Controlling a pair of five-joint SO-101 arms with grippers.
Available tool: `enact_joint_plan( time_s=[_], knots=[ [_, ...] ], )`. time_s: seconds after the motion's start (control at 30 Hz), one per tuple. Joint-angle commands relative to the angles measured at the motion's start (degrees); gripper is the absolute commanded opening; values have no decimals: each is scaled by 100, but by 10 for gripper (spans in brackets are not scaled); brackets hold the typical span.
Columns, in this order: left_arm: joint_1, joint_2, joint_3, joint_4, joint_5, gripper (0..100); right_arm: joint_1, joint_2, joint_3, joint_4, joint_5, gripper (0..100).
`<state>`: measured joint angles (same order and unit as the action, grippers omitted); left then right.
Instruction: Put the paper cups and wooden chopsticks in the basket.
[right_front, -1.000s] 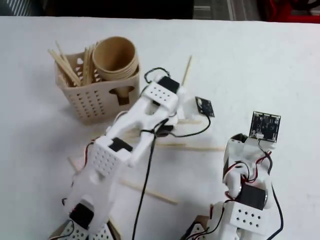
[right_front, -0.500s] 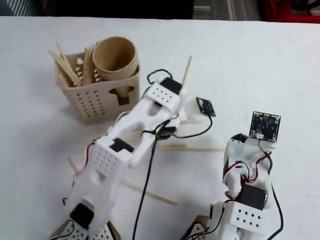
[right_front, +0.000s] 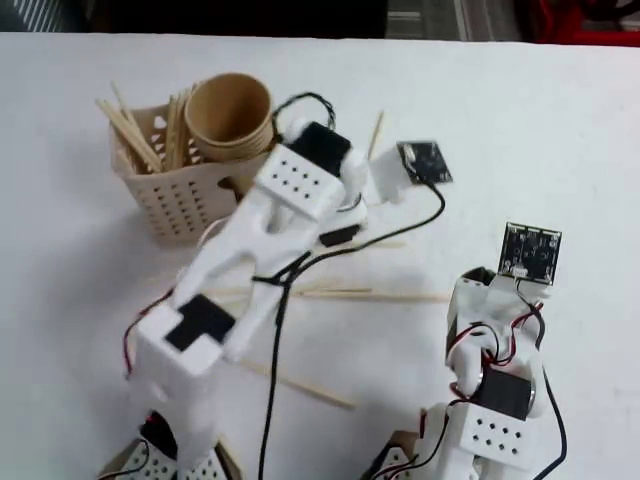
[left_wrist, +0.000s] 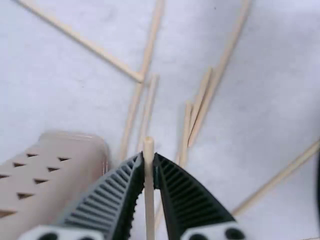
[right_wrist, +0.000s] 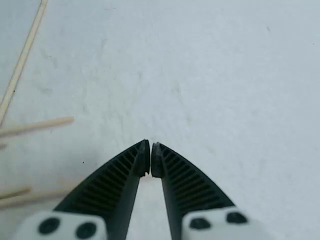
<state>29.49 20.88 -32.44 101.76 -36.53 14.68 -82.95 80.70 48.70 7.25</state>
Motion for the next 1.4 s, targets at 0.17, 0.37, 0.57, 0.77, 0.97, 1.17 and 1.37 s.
enact_joint_plan(
  time_s=[0.17,0.37,0.57,0.77,0.97,1.17,1.37],
  knots=[
    [101,-2563,-97,-18,598,23,13,-66,-132,-110,18,18],
    [-145,-3855,-97,-264,1037,23,4,-66,-132,-110,18,18],
    [-1033,-4708,-97,-1002,1213,23,4,-66,-132,-110,18,18],
    [-1798,-5279,-97,-1890,1213,23,-145,-57,-369,-66,35,18],
    [-2325,-5437,-79,-2716,1565,23,-585,-13,-695,303,44,18],
    [-2703,-5297,141,-3349,2365,23,-1051,-13,-862,567,44,18],
    [-2730,-5156,1055,-3947,2664,23,-1138,-13,-862,549,44,18]
  ],
)
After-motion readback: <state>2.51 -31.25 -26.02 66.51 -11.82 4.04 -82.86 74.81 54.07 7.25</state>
